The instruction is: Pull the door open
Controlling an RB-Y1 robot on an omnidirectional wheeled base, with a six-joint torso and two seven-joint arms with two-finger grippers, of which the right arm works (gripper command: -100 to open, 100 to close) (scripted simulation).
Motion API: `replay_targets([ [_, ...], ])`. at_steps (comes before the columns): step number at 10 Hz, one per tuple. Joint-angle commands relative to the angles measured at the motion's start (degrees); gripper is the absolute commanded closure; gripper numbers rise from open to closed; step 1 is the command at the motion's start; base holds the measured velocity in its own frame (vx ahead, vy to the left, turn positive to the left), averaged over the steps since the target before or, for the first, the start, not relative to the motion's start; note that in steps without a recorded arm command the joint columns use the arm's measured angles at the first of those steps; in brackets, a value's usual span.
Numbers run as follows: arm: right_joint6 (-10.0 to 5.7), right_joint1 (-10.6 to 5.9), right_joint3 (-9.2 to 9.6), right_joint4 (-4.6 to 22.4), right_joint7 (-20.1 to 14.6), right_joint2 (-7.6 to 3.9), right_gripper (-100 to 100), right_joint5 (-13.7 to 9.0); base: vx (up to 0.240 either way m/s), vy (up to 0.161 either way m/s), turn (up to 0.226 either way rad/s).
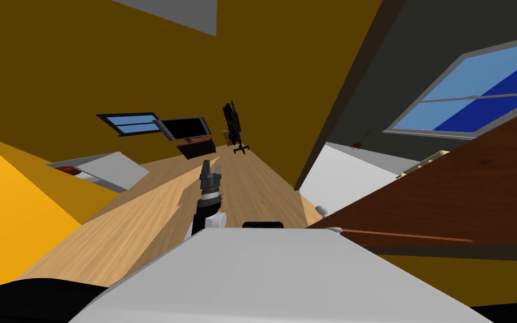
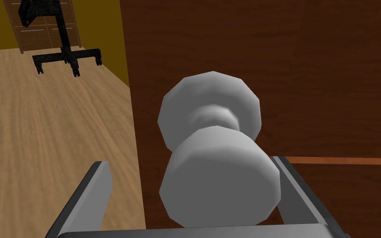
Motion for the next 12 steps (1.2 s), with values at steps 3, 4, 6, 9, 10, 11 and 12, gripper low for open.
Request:
replay_targets([
  [3,0.12,-0.46,1.86,0.59,-0.18,1.50,100,1.19,0.003,0.004,0.006],
  [4,0.12,-0.46,1.86,0.59,-0.18,1.50,100,1.19,-0.024,-0.010,0.010],
  [6,0.12,-0.46,1.86,0.59,-0.18,1.50,100,1.19,-0.002,-0.004,-0.003],
  [9,-0.37,-0.50,0.79,0.39,-0.19,-0.41,100,0.86,-0.014,-0.002,-0.044],
  [10,-0.71,-0.77,1.02,0.88,-0.26,-0.51,100,1.10,-0.032,-0.009,-0.129],
  [11,-1.95,-1.74,1.80,2.60,-0.49,-0.88,100,1.96,-0.041,0.013,-0.172],
  [12,-1.95,-1.74,1.80,2.60,-0.49,-0.88,100,1.96,-0.039,0.009,-0.065],
])
